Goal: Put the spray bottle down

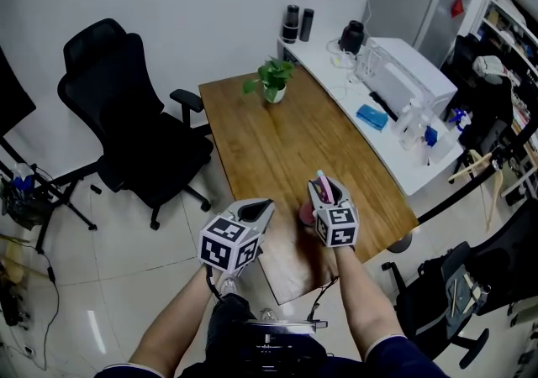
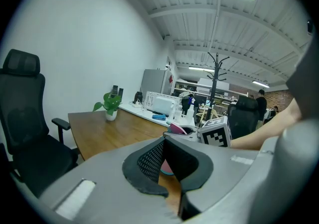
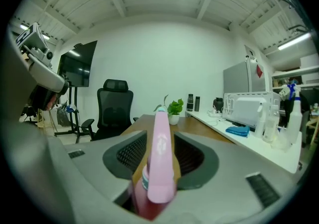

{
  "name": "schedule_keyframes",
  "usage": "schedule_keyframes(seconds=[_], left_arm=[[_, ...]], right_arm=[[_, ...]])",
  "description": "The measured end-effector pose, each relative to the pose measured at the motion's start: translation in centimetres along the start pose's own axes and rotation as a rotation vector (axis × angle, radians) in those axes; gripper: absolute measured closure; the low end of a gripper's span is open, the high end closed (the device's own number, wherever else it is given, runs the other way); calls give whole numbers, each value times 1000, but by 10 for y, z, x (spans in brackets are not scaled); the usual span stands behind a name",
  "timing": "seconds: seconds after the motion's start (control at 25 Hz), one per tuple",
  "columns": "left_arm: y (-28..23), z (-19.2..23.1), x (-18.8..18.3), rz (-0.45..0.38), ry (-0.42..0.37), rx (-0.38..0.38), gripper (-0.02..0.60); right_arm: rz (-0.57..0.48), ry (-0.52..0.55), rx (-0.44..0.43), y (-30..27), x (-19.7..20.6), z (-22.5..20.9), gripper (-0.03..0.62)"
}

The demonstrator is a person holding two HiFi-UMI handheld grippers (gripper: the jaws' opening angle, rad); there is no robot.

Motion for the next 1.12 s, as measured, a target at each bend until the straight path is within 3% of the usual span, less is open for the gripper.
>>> schedule_keyframes(seconds=[0.08, 0.16, 0.48, 0.68, 0.76, 0.8, 0.84, 0.96, 1.12], left_arm=[[1, 1, -1, -1, -2, -1, 571], [2, 1, -2, -4, -3, -1, 571], [-1, -9, -3, -16, -3, 11, 571], [0, -30, -4, -34, -11, 28, 571], [0, -39, -3, -37, -14, 34, 571], [1, -43, -2, -38, -14, 37, 571], [1, -47, -1, -40, -14, 40, 571], [3, -58, -1, -49, -17, 45, 571], [6, -67, -2, -59, -30, 44, 571]], right_arm=[[-4, -20, -1, 2, 0, -1, 347], [-11, -30, -2, 7, -1, -1, 320], [-61, -52, -3, 65, -8, -3, 316], [-98, -126, -45, 107, -29, 1, 368], [-102, -108, -66, 119, -42, 6, 461], [-103, -96, -70, 125, -49, 8, 463], [-107, -83, -74, 130, -57, 10, 512], [-132, -52, -94, 145, -77, 16, 571], [-159, -39, -130, 156, -94, 23, 594]])
Point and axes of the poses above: the fingertips, and each gripper's own axes: y backward along the fingers, z to its left, x out of its underside, the point moved 5 cm from there along y, backward along the fingers, and after that the axes turned 6 degrees about y, right-handed, at the moved point
